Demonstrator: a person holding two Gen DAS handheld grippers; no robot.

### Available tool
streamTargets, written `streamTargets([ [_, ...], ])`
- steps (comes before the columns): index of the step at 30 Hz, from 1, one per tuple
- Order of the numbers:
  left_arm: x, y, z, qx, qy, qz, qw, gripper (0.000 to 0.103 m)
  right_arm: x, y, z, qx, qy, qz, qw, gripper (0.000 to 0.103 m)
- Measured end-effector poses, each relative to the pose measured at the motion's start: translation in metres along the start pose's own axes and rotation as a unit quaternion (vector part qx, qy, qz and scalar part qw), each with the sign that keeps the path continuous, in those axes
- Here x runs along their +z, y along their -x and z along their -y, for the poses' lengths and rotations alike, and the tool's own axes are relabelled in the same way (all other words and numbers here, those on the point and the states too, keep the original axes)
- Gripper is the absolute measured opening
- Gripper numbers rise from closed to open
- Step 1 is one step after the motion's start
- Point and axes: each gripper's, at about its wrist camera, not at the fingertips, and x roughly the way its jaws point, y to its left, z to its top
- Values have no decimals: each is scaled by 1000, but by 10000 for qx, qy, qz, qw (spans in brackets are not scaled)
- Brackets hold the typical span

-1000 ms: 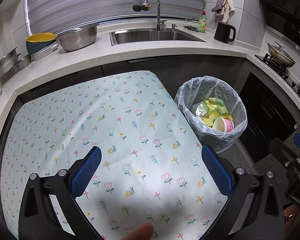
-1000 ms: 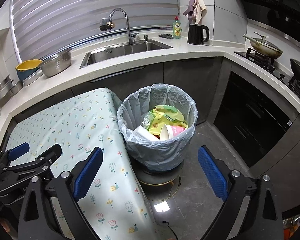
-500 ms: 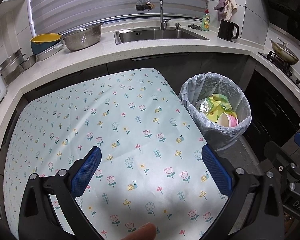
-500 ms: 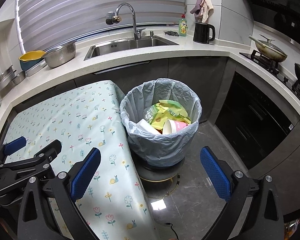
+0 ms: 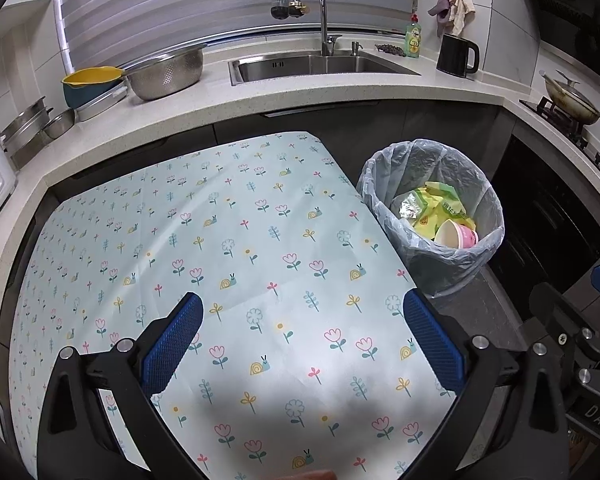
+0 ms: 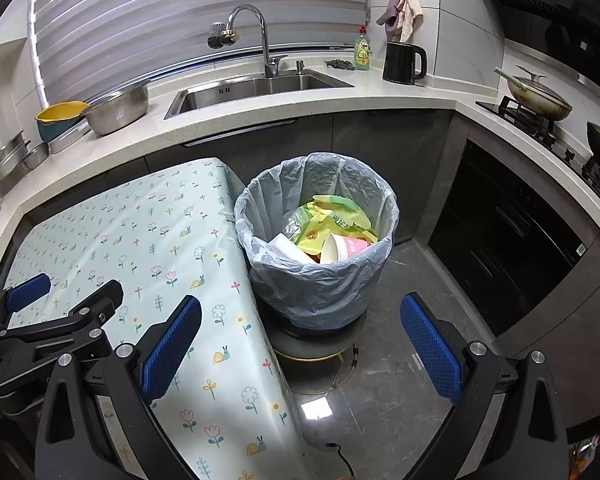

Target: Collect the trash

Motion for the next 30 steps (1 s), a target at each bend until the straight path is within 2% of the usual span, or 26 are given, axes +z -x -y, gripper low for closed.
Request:
streamTargets([
  [30,-3,-3,8,77,-72,-21,9999,96,-4,-3,1,-22,0,-38,10000,96],
])
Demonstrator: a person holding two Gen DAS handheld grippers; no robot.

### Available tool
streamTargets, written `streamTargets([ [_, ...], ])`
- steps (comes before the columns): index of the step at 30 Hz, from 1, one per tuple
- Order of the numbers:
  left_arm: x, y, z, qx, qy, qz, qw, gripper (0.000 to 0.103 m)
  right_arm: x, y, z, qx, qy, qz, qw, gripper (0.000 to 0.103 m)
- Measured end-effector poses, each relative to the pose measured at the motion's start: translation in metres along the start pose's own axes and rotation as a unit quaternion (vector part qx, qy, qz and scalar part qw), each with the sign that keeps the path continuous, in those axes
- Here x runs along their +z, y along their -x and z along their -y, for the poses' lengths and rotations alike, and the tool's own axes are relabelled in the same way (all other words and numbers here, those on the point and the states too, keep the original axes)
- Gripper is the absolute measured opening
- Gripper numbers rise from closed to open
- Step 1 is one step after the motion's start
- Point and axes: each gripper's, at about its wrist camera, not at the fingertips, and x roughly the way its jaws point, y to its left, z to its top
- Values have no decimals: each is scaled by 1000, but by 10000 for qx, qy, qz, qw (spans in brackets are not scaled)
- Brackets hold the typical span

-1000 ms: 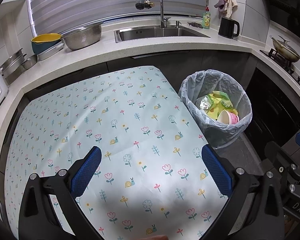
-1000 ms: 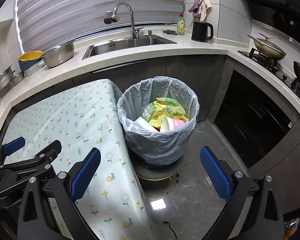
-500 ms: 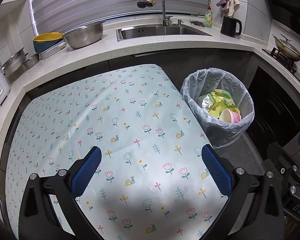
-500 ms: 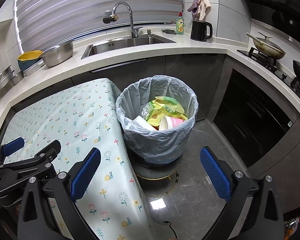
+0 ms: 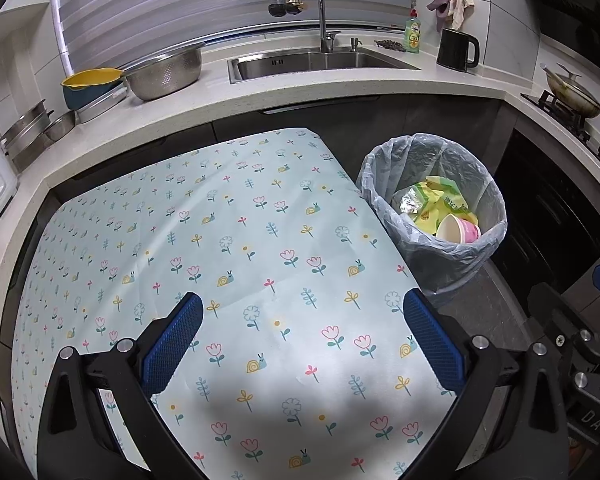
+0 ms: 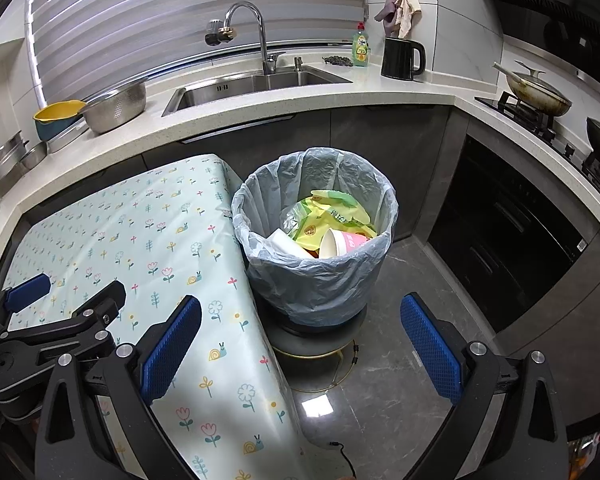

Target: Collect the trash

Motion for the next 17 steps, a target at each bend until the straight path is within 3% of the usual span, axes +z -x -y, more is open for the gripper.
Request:
streamTargets([
  [17,4,4,5,-64,-87,287,9995,96,3,0,2,-1,-110,79,9999,96],
])
